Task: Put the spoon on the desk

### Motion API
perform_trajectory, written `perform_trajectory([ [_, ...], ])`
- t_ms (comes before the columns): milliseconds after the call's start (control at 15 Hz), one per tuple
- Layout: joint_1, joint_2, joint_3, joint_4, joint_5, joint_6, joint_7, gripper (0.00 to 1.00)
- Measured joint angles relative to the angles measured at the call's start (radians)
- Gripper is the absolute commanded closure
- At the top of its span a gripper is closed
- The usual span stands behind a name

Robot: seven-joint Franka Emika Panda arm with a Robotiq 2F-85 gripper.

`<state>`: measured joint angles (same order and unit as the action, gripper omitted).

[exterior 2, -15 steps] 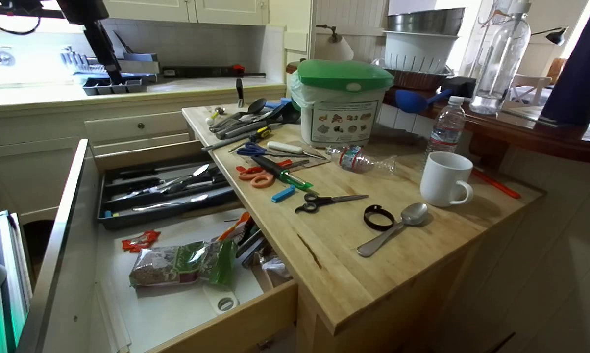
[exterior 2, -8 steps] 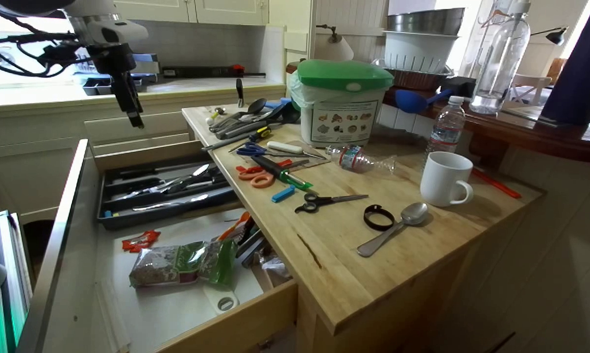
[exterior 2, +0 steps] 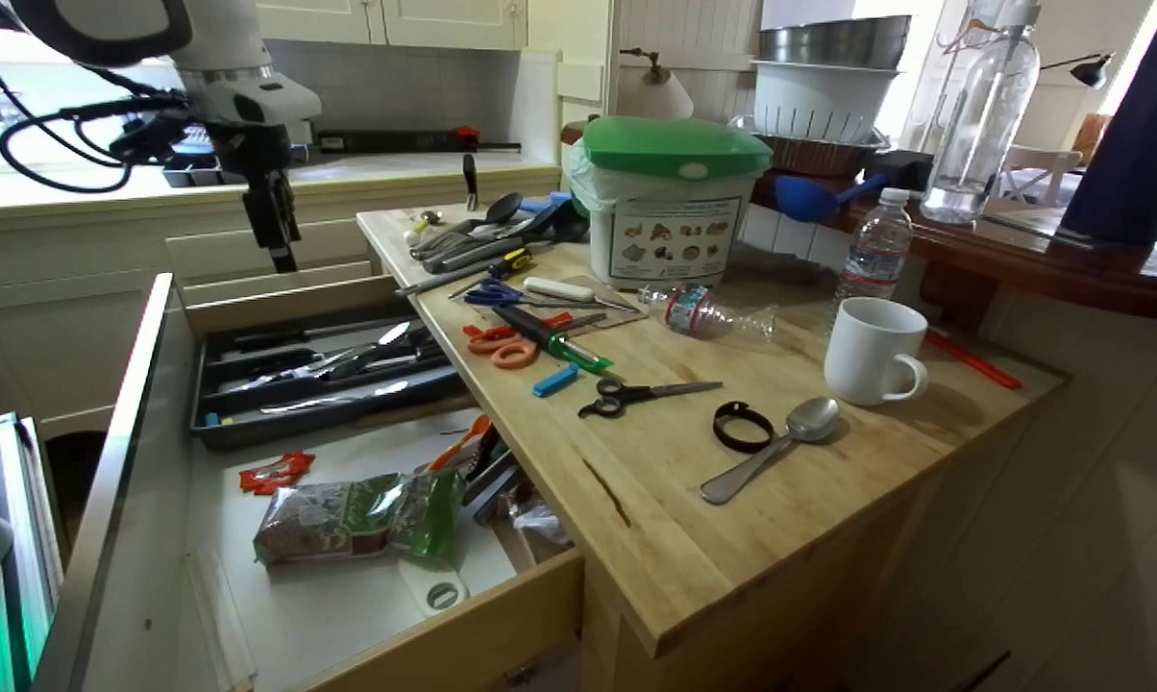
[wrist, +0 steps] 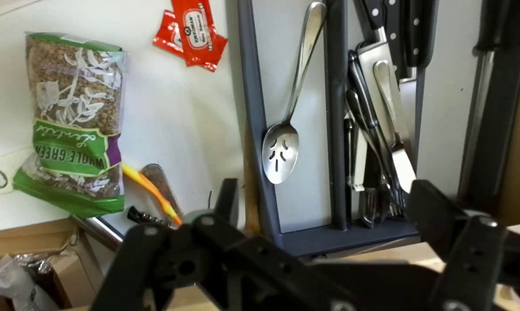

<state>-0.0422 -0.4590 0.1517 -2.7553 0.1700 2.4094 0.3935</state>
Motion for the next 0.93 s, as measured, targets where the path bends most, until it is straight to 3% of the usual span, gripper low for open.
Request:
perform_trajectory([
  [133,0.001,0.115,-0.041,0.003,0.045,0.109,-0.005,0.0],
  [200,0.005,0.176,-0.058,0.007,0.073,0.16,-0.013,0.13],
  [267,0.013,0.238,-0.071,0.016,0.107,0.201,-0.024,0.1],
  [333,0.025,0.301,-0.078,0.031,0.139,0.233,-0.03,0.28],
  [467,0.055,0.421,-0.074,0.07,0.186,0.288,-0.024,0.37],
  [667,0.099,0.572,-0.052,0.125,0.193,0.368,0.027,0.61],
  [733,0.113,0.61,-0.05,0.137,0.192,0.397,0.047,0.61],
  [800,0.126,0.643,-0.05,0.143,0.191,0.427,0.067,0.27],
  [933,0.151,0.692,-0.058,0.146,0.186,0.488,0.109,0.31],
])
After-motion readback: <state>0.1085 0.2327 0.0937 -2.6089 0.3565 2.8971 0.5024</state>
